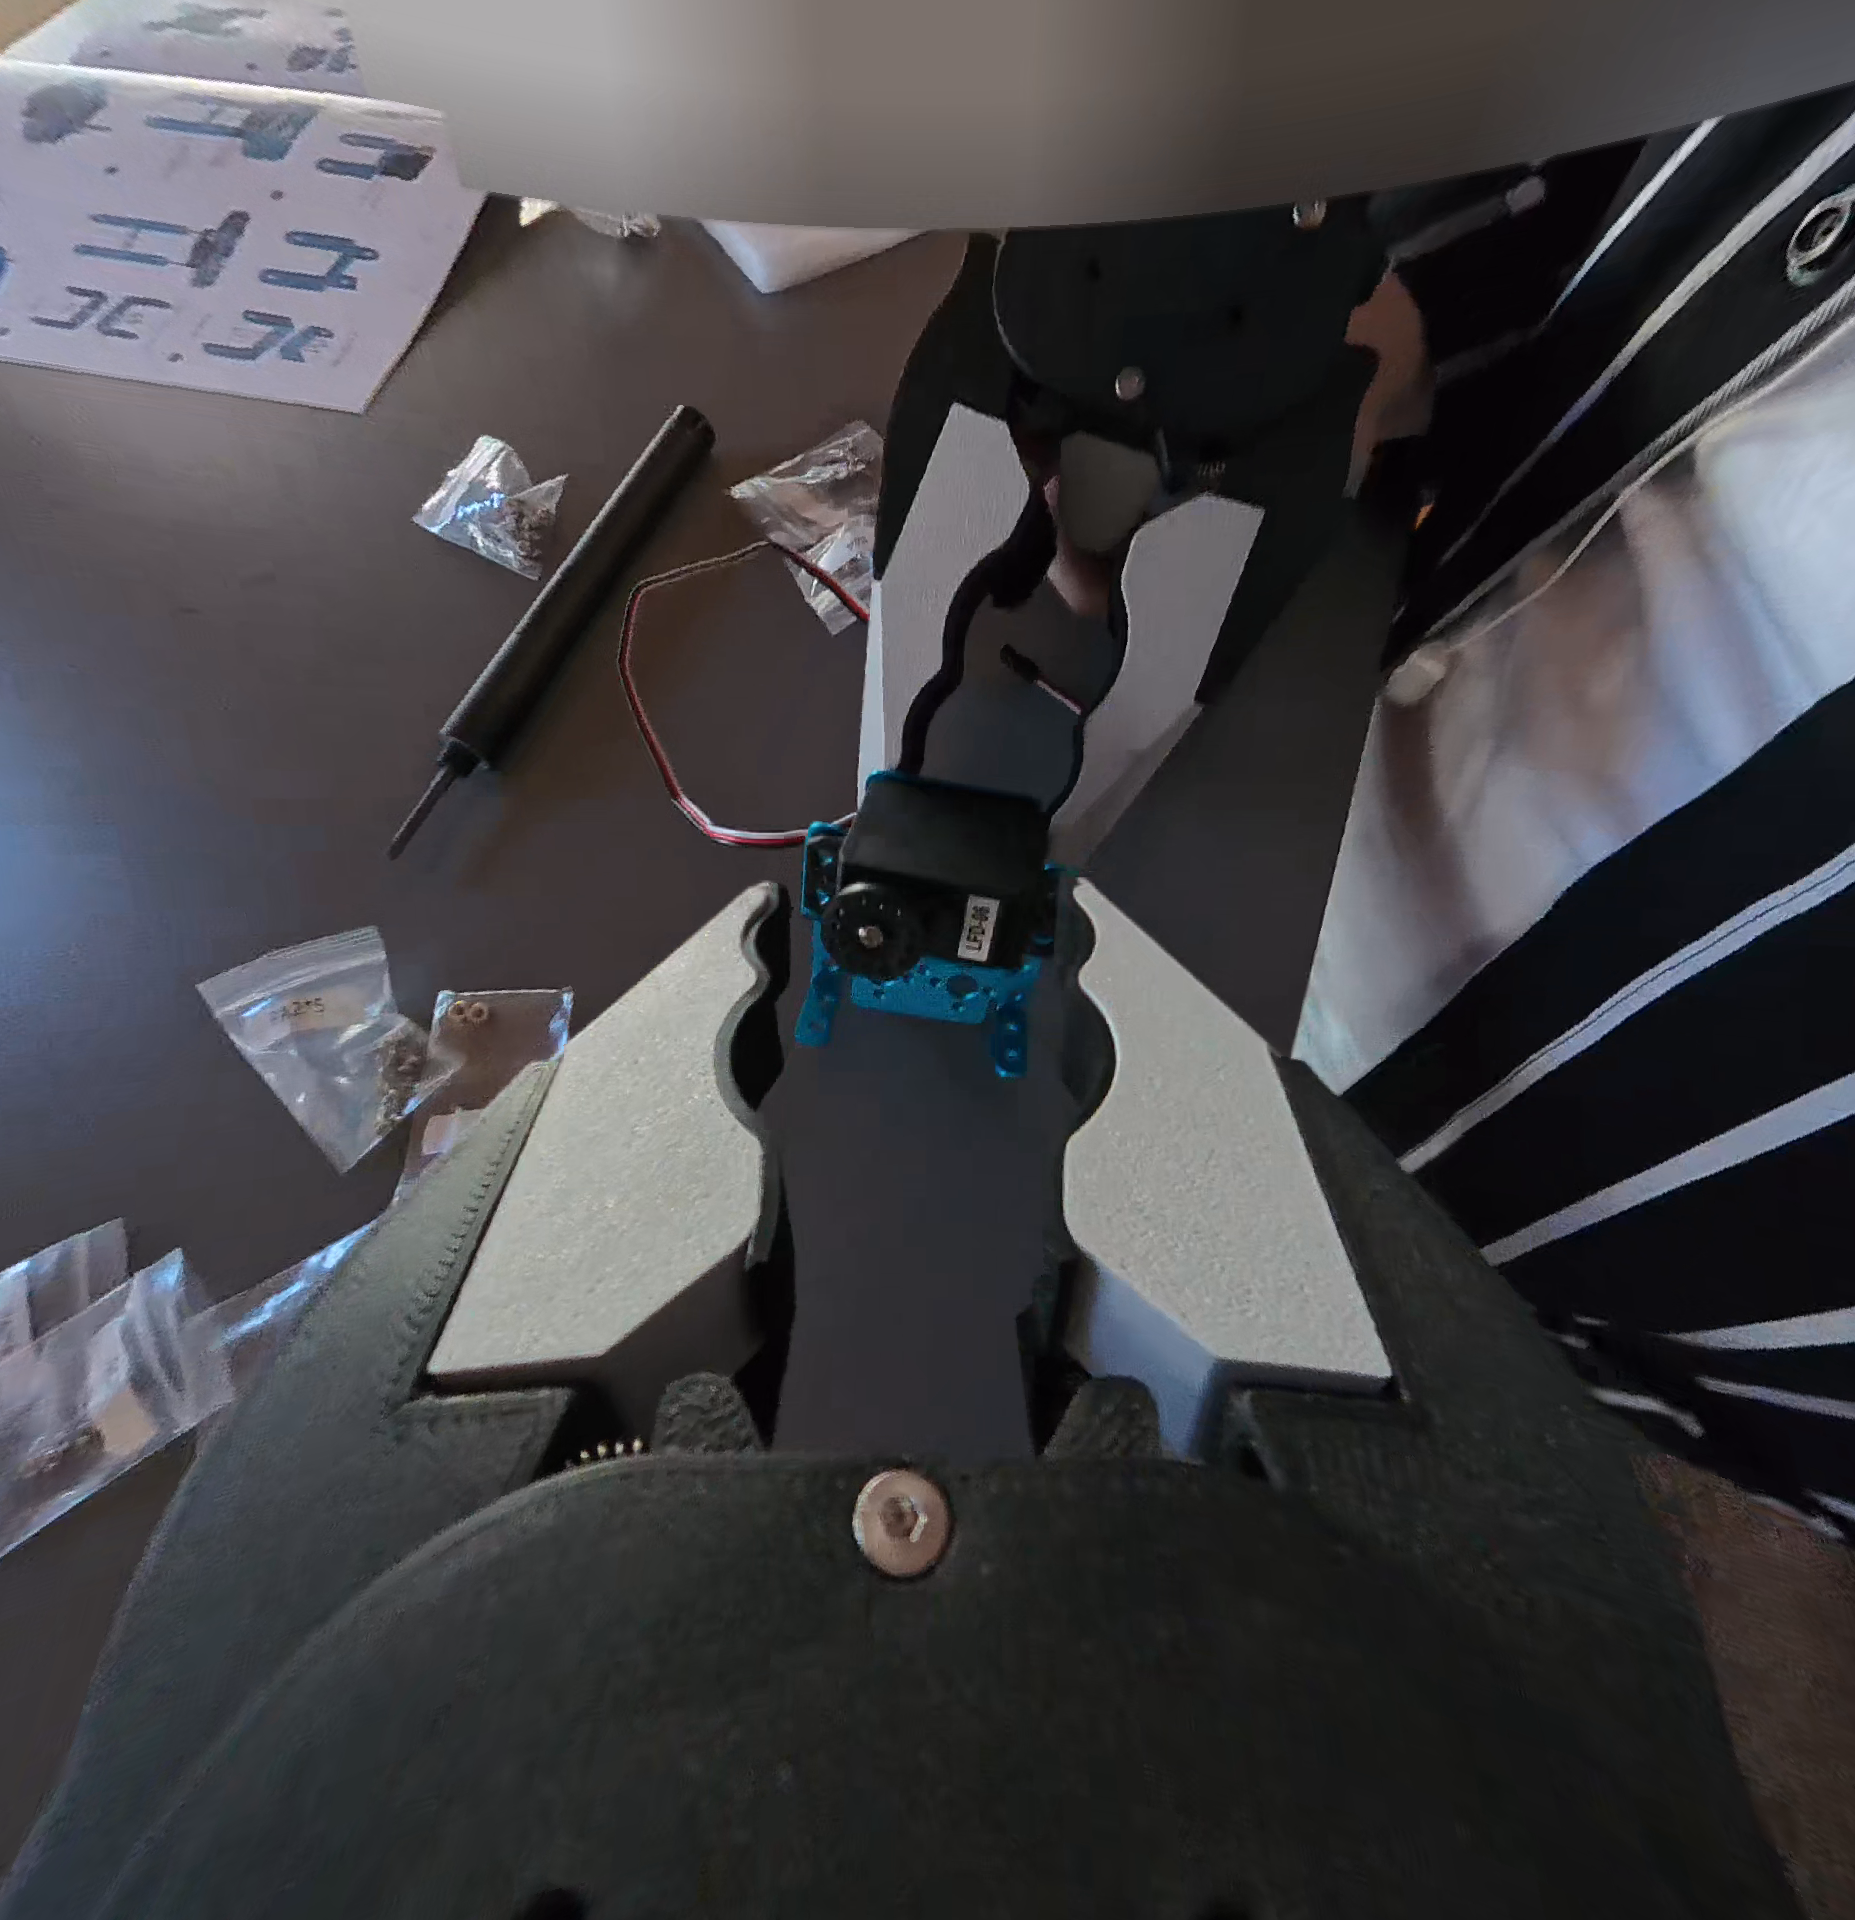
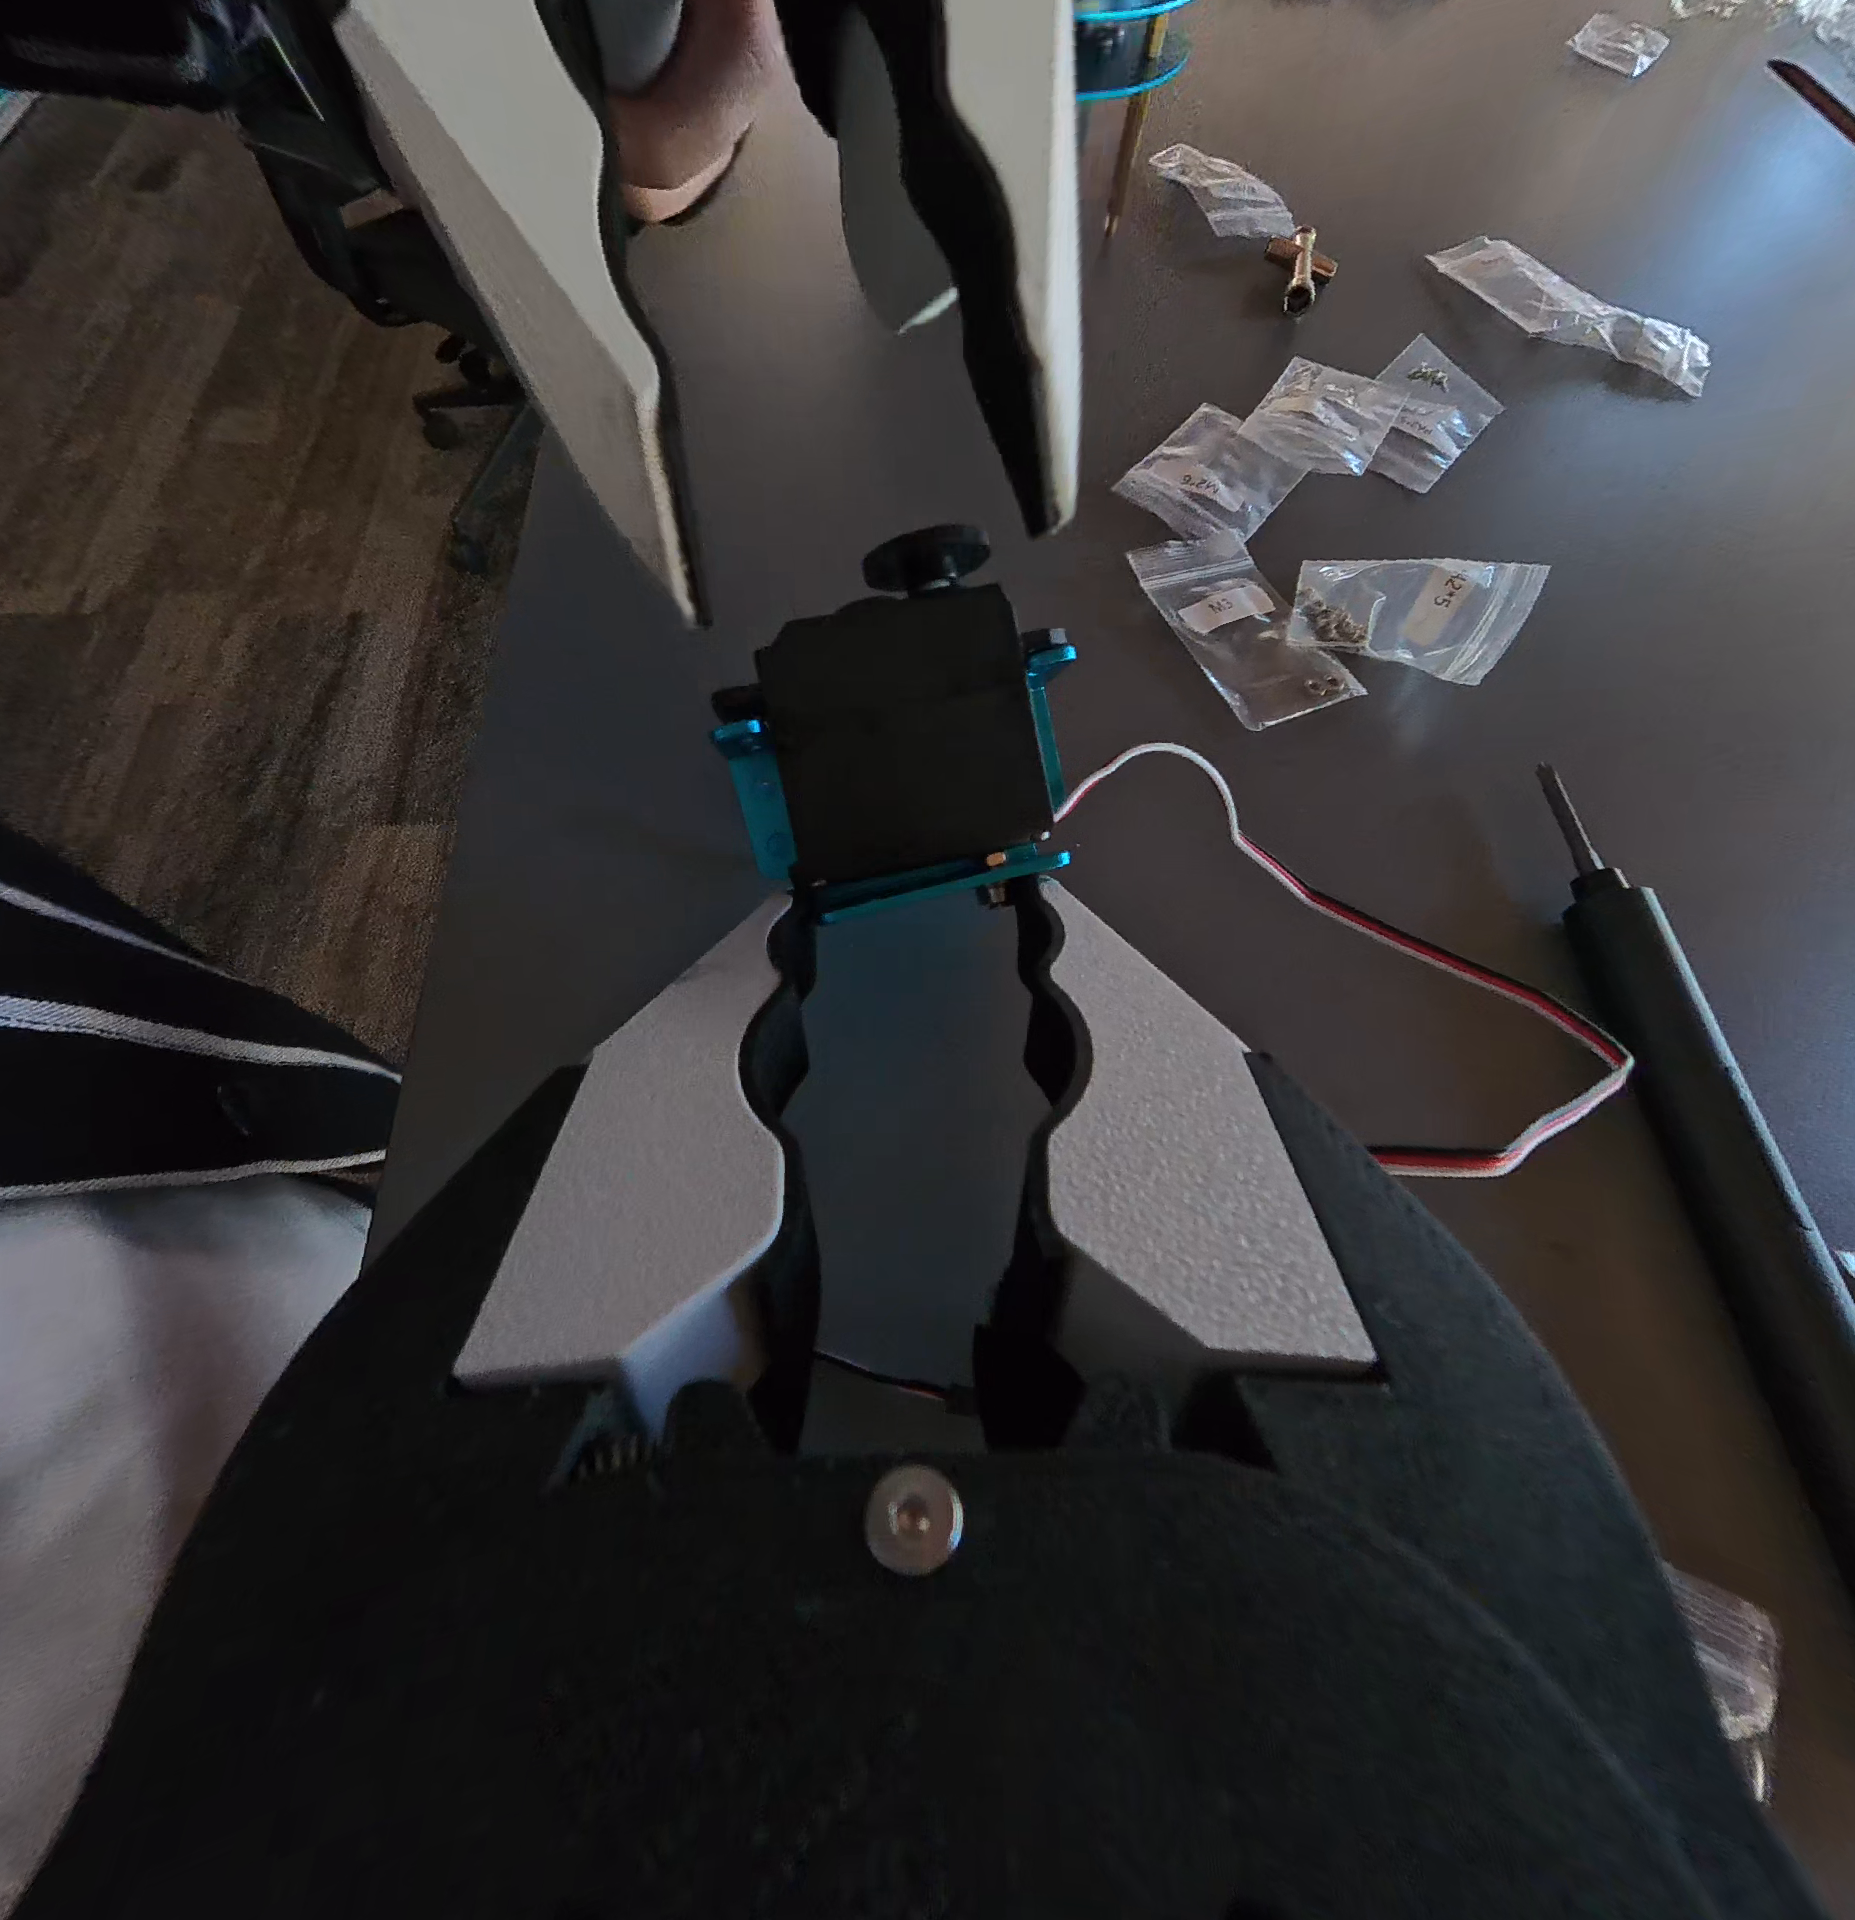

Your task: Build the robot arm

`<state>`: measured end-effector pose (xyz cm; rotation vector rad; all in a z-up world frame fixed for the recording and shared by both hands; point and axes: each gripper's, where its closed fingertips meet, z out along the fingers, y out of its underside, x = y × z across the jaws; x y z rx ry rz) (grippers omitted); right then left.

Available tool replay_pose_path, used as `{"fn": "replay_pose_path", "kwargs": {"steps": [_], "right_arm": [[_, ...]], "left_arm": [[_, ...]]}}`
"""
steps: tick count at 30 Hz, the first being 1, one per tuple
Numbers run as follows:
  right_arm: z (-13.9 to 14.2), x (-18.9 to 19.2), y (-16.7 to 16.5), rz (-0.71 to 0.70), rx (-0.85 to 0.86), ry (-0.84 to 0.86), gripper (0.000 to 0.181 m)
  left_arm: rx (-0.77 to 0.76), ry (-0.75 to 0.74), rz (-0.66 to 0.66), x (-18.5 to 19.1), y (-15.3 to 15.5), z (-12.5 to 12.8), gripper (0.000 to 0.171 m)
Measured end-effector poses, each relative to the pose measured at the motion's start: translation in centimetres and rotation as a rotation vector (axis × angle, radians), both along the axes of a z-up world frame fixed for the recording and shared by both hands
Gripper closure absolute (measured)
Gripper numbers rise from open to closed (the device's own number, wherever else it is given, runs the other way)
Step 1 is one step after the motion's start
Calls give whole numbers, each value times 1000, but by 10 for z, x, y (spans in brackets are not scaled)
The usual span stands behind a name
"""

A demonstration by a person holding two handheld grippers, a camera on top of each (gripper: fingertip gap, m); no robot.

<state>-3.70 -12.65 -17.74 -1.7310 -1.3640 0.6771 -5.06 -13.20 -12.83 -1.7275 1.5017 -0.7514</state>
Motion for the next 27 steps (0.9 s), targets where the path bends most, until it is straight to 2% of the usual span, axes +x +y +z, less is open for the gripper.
{"fn": "replay_pose_path", "kwargs": {"steps": [3,11,27], "right_arm": [[-2,0,0,2,-14,-7,143],[-2,0,0,1,-11,-14,144],[-5,0,-2,16,-27,-28,144]], "left_arm": [[31,53,-20,-6,2,-7,123],[-3,31,-69,3,3,-8,129],[-12,18,-52,3,1,-10,133]]}}
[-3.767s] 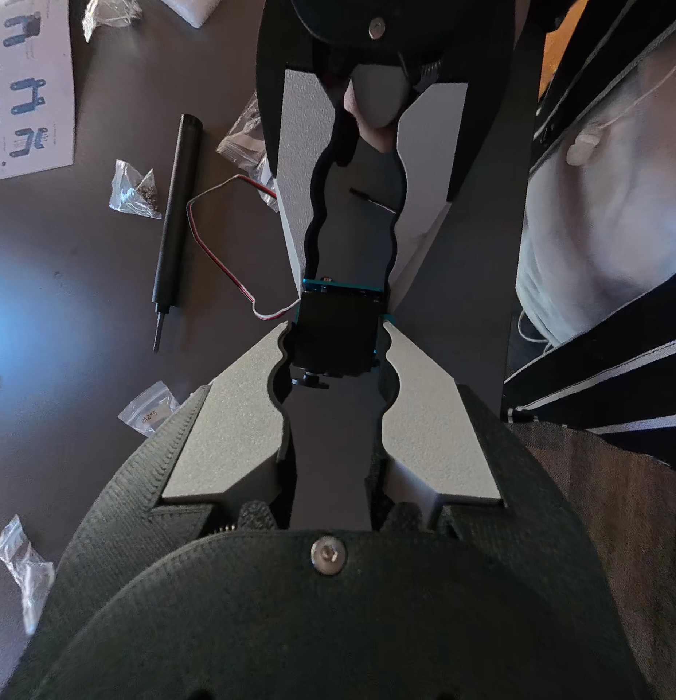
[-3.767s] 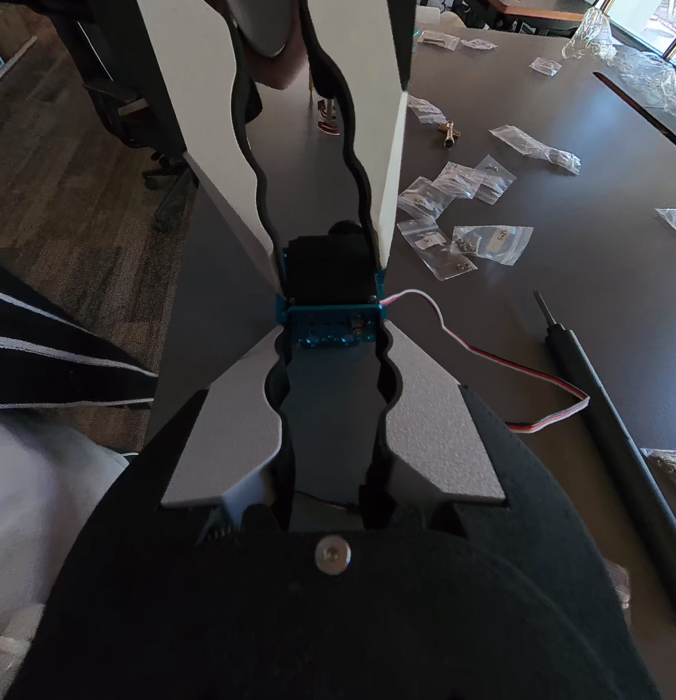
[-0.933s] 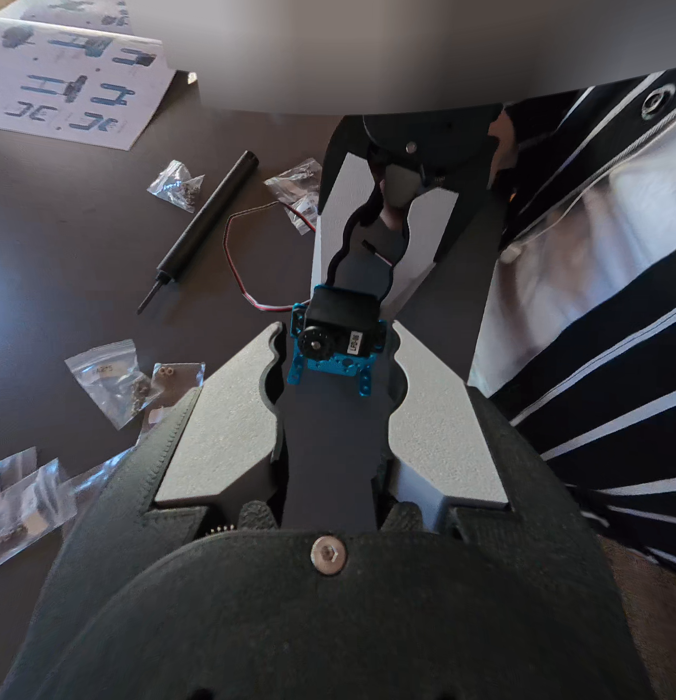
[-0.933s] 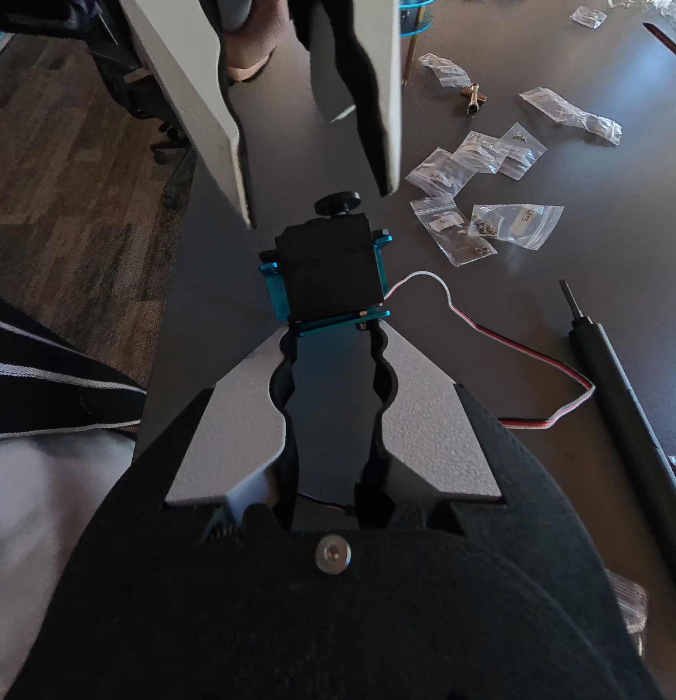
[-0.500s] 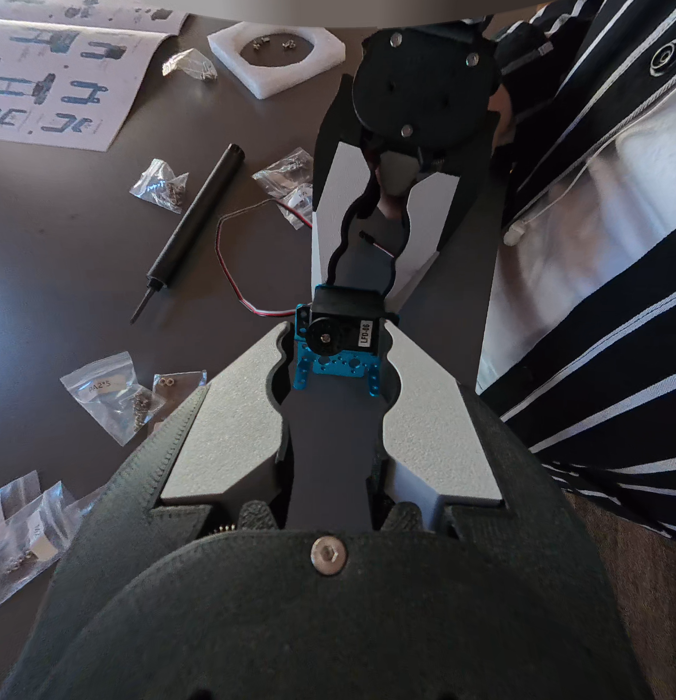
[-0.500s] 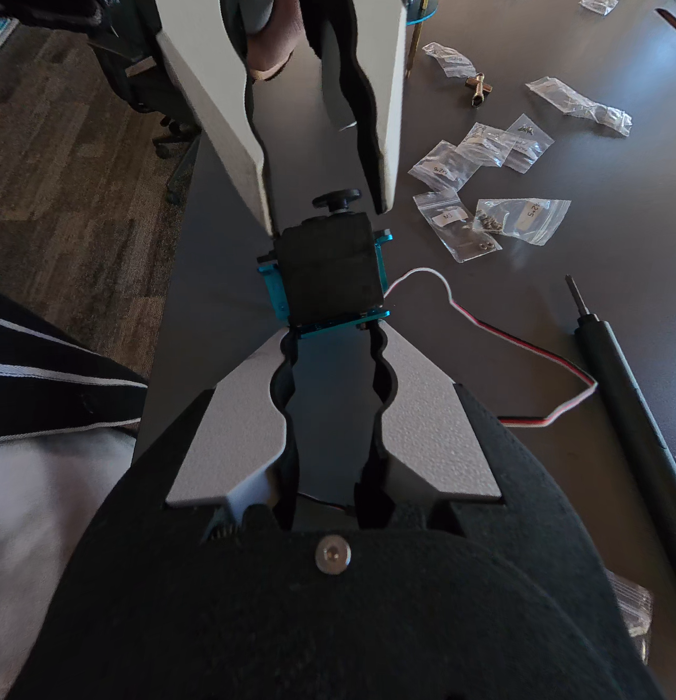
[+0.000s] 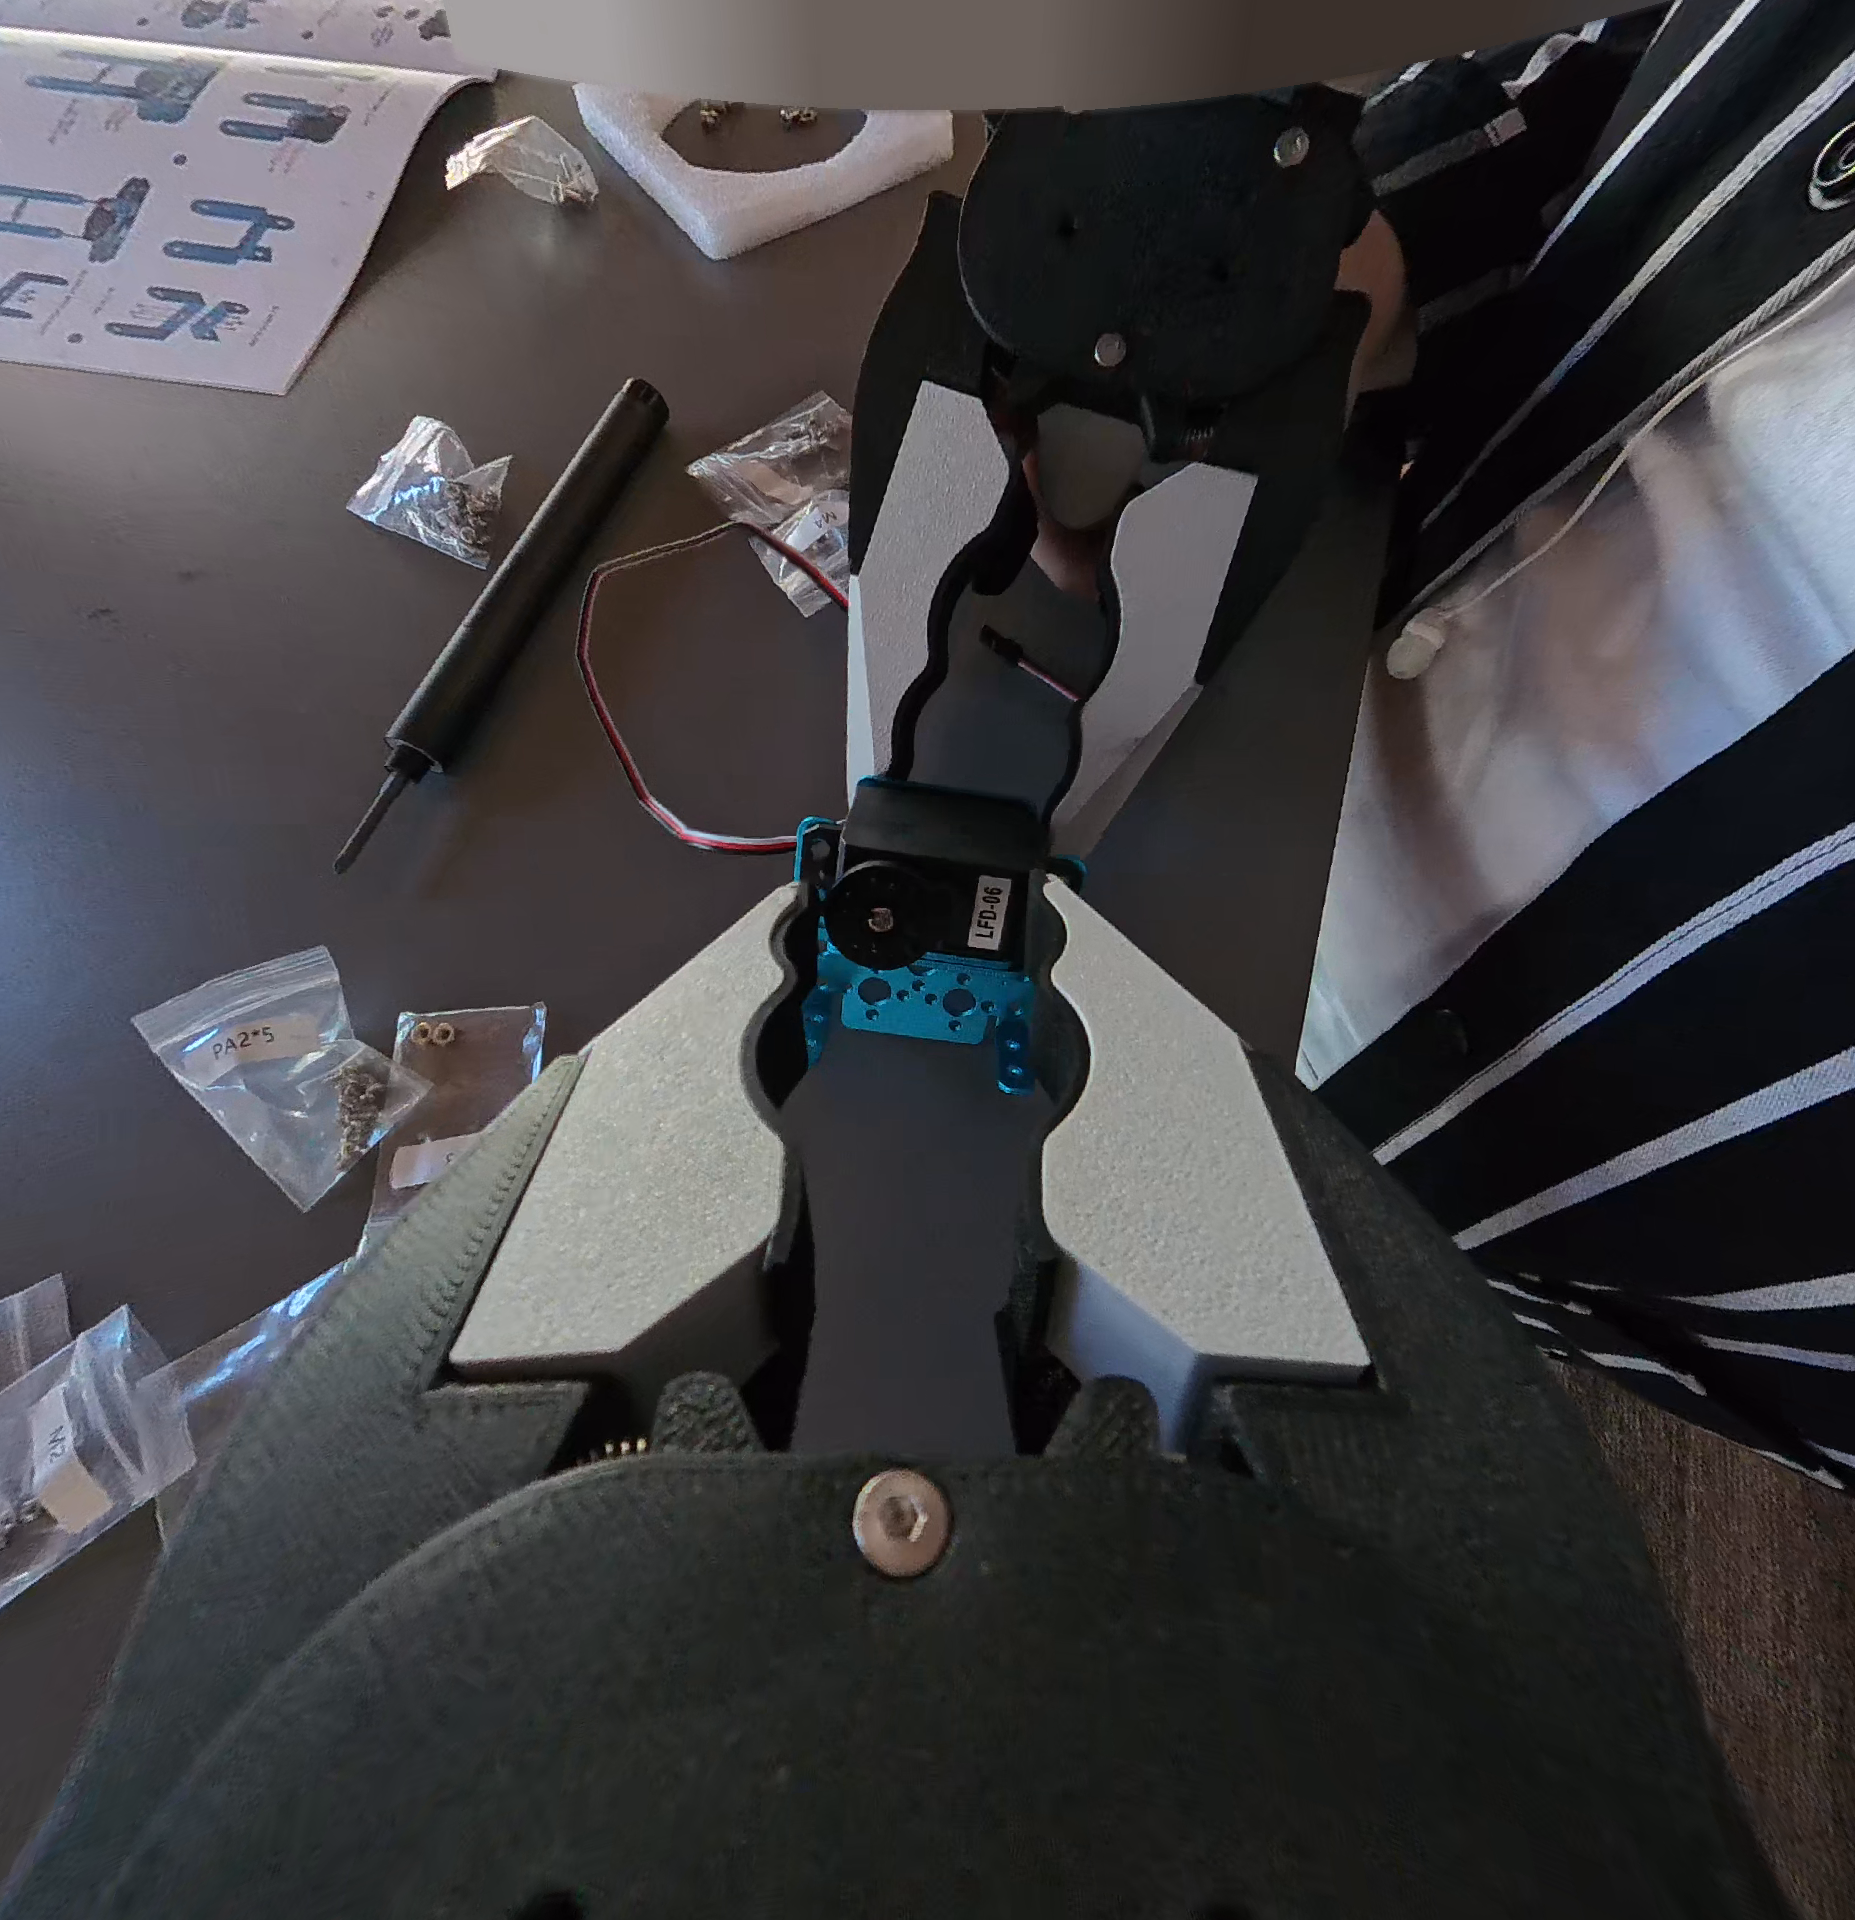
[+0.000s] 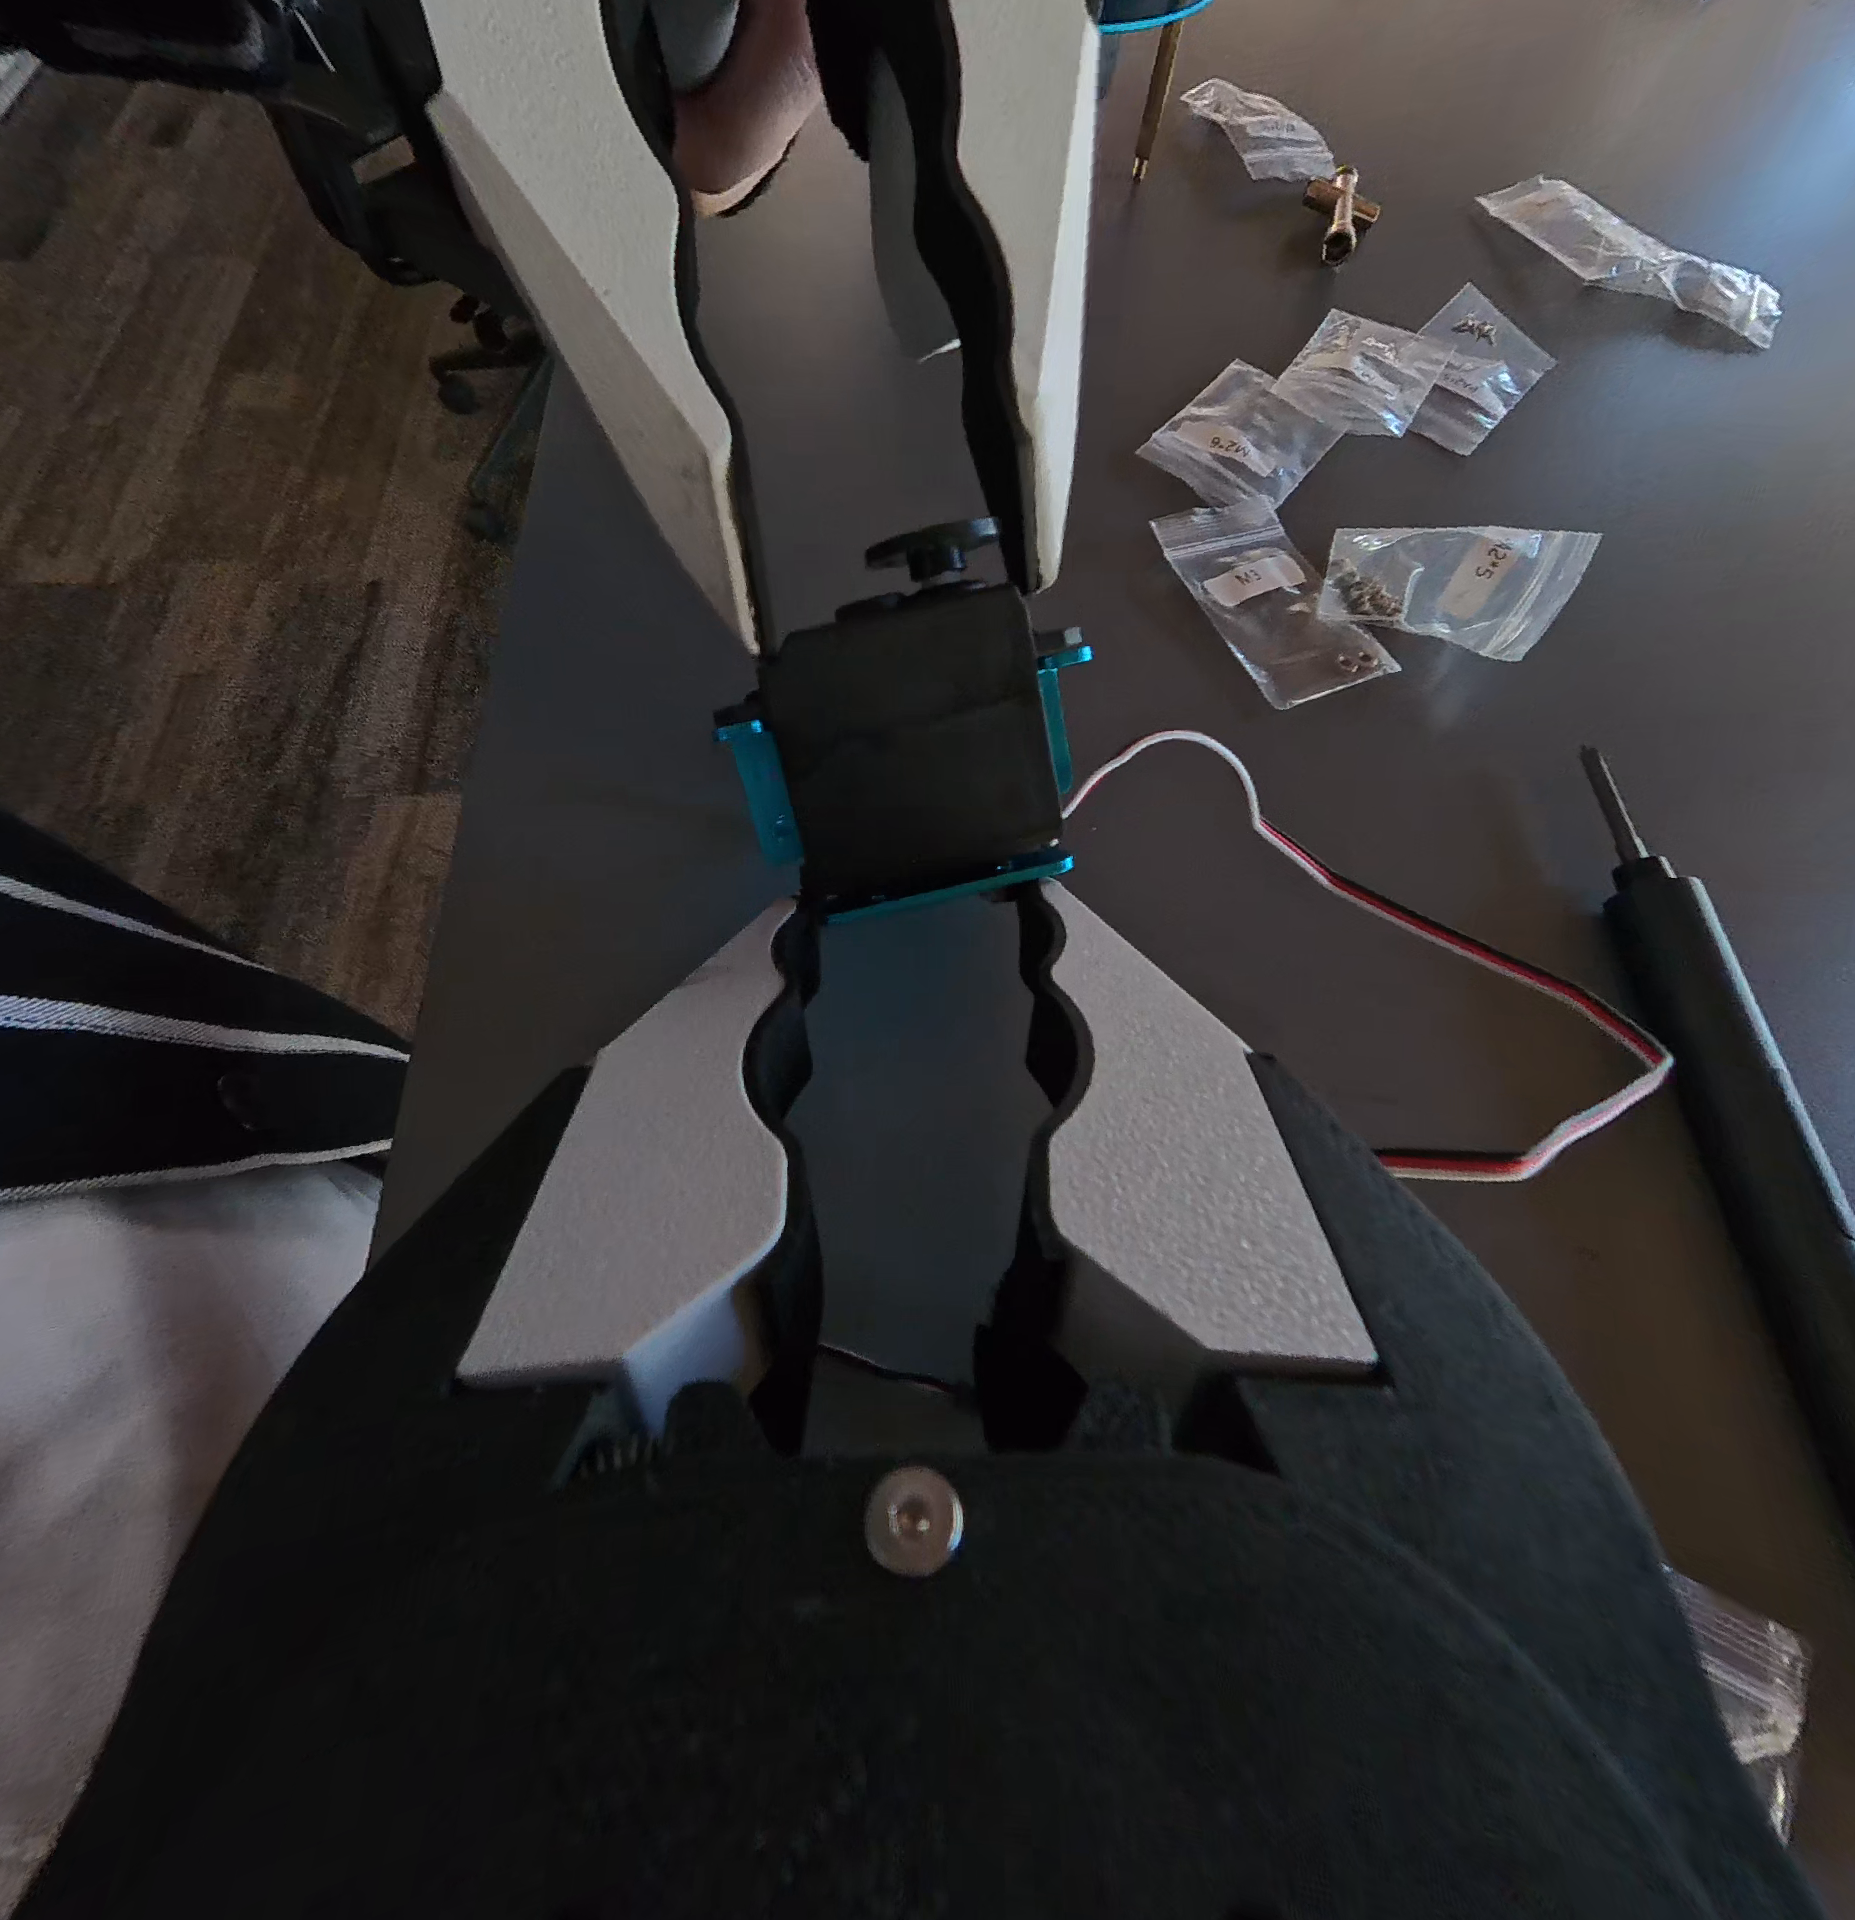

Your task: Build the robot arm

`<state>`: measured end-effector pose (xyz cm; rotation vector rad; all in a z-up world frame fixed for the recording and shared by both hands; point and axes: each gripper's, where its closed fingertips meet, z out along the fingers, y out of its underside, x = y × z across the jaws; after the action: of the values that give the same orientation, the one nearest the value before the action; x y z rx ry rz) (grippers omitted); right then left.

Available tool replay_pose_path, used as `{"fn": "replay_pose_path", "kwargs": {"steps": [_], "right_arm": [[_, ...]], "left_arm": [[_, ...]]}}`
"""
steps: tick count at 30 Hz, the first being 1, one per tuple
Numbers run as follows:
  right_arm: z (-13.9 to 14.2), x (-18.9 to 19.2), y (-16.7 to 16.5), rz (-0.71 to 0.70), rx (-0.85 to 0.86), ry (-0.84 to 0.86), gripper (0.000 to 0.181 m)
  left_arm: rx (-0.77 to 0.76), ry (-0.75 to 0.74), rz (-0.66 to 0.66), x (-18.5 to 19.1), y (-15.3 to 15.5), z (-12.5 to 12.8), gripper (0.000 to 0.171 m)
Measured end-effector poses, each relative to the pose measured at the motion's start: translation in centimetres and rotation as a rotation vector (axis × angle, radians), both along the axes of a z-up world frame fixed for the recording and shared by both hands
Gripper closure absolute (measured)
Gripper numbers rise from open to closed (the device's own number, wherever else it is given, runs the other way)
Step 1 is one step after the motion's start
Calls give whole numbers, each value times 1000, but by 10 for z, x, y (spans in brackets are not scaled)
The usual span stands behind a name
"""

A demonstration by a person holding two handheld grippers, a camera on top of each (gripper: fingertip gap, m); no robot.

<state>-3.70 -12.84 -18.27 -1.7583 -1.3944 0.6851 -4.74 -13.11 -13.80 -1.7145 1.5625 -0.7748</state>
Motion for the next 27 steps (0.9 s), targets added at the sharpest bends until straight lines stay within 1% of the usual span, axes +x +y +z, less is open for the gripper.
{"fn": "replay_pose_path", "kwargs": {"steps": [4,11,15,19,21,27], "right_arm": [[2,1,-1,10,-24,18,144],[3,2,-1,5,22,10,145],[3,3,-1,0,26,2,145],[3,3,-3,9,22,1,144],[5,2,-6,24,0,13,138],[-1,6,-6,26,-11,-22,139]], "left_arm": [[0,0,7,-1,-2,-1,133],[-10,-31,27,0,-4,-2,134],[3,-22,33,1,-5,-2,135],[6,-13,27,1,-6,-2,134],[2,-10,22,0,-6,-2,134],[-44,10,-5,7,-7,-5,134]]}}
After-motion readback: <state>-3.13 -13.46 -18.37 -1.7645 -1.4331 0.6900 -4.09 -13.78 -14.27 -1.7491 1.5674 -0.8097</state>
